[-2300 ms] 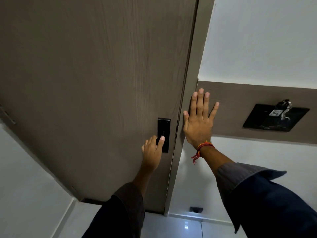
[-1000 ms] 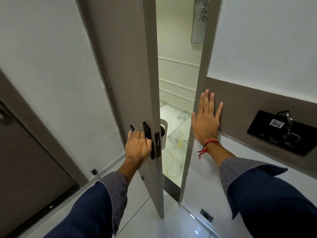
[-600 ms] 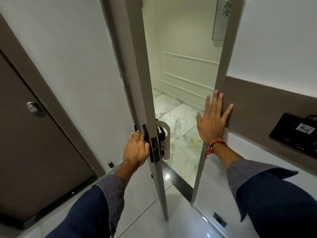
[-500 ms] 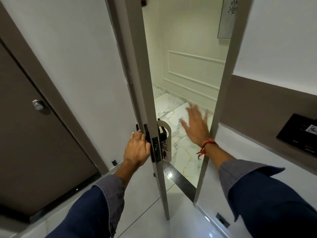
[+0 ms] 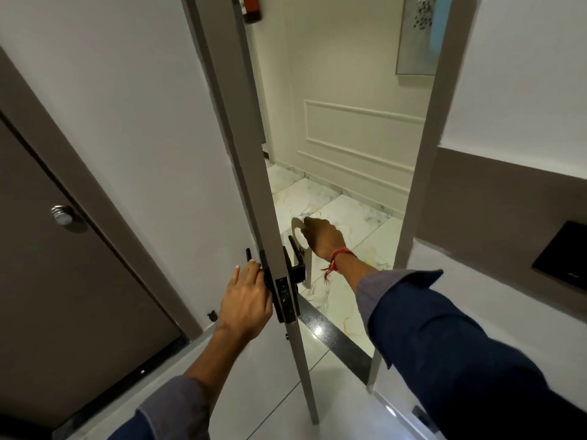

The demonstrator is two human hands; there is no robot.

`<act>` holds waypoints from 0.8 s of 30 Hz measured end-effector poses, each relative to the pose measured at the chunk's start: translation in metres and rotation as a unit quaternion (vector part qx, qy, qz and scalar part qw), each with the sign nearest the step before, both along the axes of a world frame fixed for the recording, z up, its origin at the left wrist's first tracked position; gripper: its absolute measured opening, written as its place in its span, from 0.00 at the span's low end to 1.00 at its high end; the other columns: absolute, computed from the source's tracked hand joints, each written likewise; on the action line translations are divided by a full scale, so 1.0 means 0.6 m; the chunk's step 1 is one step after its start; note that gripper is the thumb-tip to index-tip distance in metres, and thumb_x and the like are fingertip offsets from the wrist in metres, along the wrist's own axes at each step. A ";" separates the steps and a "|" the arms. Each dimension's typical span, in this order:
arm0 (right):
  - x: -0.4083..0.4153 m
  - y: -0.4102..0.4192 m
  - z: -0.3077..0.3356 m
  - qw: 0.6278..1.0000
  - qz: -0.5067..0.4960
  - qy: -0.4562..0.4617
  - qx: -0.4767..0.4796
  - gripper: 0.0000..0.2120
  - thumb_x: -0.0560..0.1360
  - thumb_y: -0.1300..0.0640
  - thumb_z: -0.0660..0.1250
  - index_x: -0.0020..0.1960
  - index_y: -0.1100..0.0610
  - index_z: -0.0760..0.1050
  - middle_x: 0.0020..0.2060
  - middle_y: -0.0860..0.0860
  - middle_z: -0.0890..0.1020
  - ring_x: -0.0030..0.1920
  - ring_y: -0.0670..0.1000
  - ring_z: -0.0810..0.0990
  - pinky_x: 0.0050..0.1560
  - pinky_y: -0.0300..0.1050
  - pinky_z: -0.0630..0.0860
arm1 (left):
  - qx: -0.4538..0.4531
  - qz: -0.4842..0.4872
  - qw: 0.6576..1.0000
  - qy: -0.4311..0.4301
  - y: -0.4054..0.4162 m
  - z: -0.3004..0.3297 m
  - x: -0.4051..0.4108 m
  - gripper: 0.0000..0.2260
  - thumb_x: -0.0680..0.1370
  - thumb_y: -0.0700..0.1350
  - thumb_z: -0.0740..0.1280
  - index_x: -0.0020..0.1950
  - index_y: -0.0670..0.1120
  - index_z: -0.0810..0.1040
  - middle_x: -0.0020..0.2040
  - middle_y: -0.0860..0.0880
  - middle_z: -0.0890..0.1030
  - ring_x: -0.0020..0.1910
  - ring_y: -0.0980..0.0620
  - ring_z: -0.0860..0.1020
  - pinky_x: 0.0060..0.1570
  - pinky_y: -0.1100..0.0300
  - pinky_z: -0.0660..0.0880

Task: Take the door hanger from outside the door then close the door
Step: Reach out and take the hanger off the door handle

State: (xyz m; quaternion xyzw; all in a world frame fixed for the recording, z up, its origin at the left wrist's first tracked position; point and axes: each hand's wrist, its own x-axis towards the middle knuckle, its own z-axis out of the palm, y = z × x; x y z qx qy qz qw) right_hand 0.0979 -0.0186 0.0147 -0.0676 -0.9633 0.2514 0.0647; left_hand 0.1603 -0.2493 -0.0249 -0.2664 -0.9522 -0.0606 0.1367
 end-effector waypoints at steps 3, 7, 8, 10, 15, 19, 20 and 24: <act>0.018 0.027 0.016 0.998 0.006 -0.001 -0.066 0.11 0.86 0.57 0.58 0.49 0.62 0.74 0.51 0.64 0.84 0.51 0.65 0.83 0.51 0.54 0.78 | 0.019 -0.010 0.993 0.112 -0.009 0.021 0.017 0.15 0.76 0.49 0.67 0.60 0.42 0.74 0.56 0.42 0.76 0.55 0.44 0.74 0.61 0.44 0.73; 0.064 0.067 0.038 0.974 -0.062 0.039 -0.214 0.22 0.87 0.57 0.59 0.47 0.76 0.75 0.49 0.71 0.84 0.53 0.67 0.83 0.51 0.54 0.76 | 0.142 -0.127 0.958 0.213 0.024 0.057 0.060 0.13 0.82 0.50 0.53 0.53 0.42 0.71 0.49 0.43 0.71 0.45 0.46 0.67 0.45 0.51 0.67; 0.081 0.074 0.041 0.964 -0.091 0.045 -0.244 0.22 0.86 0.58 0.59 0.45 0.76 0.75 0.50 0.72 0.84 0.56 0.68 0.83 0.50 0.53 0.75 | 0.156 -0.186 0.949 0.202 0.048 0.066 0.070 0.14 0.83 0.50 0.52 0.54 0.42 0.71 0.49 0.44 0.72 0.45 0.47 0.68 0.45 0.51 0.68; 0.115 0.089 0.044 0.939 -0.142 0.053 -0.308 0.18 0.84 0.61 0.60 0.40 0.72 0.74 0.50 0.72 0.84 0.59 0.68 0.83 0.48 0.51 0.74 | 0.153 -0.257 0.945 0.129 0.111 0.071 0.091 0.15 0.83 0.52 0.56 0.58 0.42 0.72 0.51 0.44 0.74 0.48 0.48 0.71 0.47 0.49 0.73; 0.233 0.125 0.007 0.861 -0.261 0.094 -0.426 0.15 0.80 0.63 0.60 0.37 0.61 0.79 0.50 0.60 0.87 0.44 0.54 0.84 0.43 0.50 0.81 | 0.156 -0.162 0.951 -0.212 0.258 -0.003 0.144 0.37 0.77 0.62 0.65 0.77 0.40 0.57 0.70 0.39 0.69 0.65 0.40 0.69 0.62 0.45 0.73; 0.368 0.179 -0.051 0.838 -0.310 0.096 -0.439 0.16 0.83 0.49 0.64 0.40 0.56 0.76 0.46 0.57 0.83 0.44 0.53 0.82 0.44 0.50 0.83 | 0.215 -0.263 0.890 -0.305 0.331 -0.073 0.200 0.08 0.83 0.42 0.59 0.58 0.42 0.75 0.53 0.42 0.81 0.50 0.42 0.82 0.50 0.49 0.80; 0.423 0.203 -0.074 0.827 -0.324 0.090 -0.451 0.17 0.83 0.43 0.64 0.45 0.55 0.75 0.48 0.55 0.82 0.46 0.53 0.82 0.47 0.52 0.83 | 0.239 -0.268 0.865 -0.349 0.358 -0.088 0.228 0.07 0.83 0.40 0.59 0.55 0.41 0.76 0.50 0.43 0.83 0.47 0.43 0.83 0.47 0.49 0.82; 0.635 0.272 -0.165 0.795 -0.354 0.062 -0.489 0.13 0.83 0.53 0.68 0.57 0.59 0.67 0.51 0.57 0.81 0.47 0.58 0.84 0.44 0.57 0.84 | 0.281 -0.261 0.769 -0.512 0.448 -0.112 0.325 0.08 0.81 0.36 0.64 0.58 0.40 0.80 0.50 0.45 0.86 0.47 0.44 0.86 0.45 0.54 0.83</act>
